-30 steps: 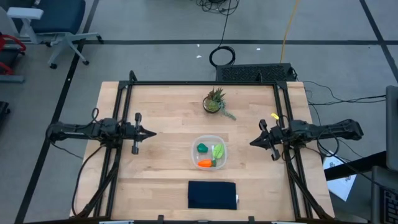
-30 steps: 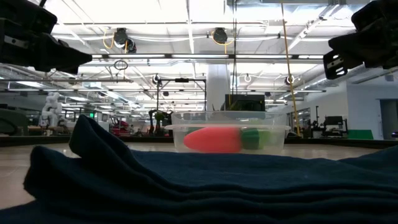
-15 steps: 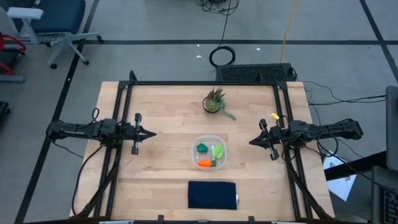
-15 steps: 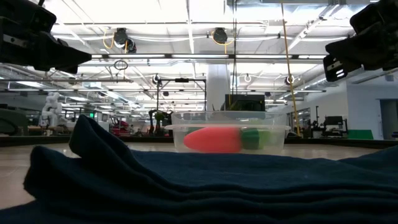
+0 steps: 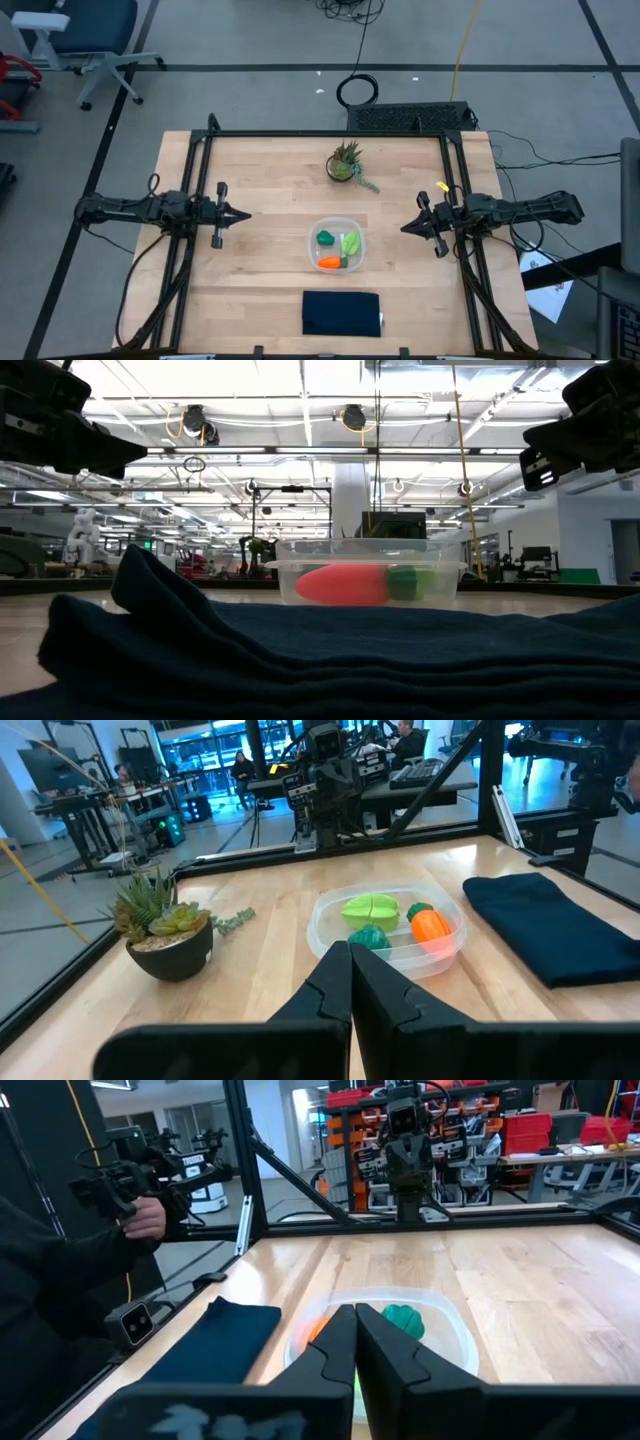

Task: Pick and placing Produce into tupperware
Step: Return to Home Position

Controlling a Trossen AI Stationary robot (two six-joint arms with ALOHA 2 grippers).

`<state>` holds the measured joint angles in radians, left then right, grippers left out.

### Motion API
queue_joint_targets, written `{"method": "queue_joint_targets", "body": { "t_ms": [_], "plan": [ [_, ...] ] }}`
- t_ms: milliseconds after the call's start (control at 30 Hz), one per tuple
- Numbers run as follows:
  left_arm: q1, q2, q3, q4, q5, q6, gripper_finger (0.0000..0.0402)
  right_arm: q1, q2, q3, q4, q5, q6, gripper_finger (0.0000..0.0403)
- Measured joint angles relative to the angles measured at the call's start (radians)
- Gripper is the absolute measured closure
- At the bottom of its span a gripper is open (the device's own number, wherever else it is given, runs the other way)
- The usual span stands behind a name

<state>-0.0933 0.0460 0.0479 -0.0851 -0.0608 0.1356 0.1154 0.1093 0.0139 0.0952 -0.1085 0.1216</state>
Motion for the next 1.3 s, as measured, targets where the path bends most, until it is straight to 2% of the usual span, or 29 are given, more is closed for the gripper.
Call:
{"method": "queue_joint_targets", "body": {
  "t_ms": [1300],
  "plan": [
    [0.0, 0.0, -0.001, 0.029, -0.003, -0.003, 0.0401, 0.0, 0.0, 0.0, 0.003, 0.0, -0.01, 0.0403]
  ]
}}
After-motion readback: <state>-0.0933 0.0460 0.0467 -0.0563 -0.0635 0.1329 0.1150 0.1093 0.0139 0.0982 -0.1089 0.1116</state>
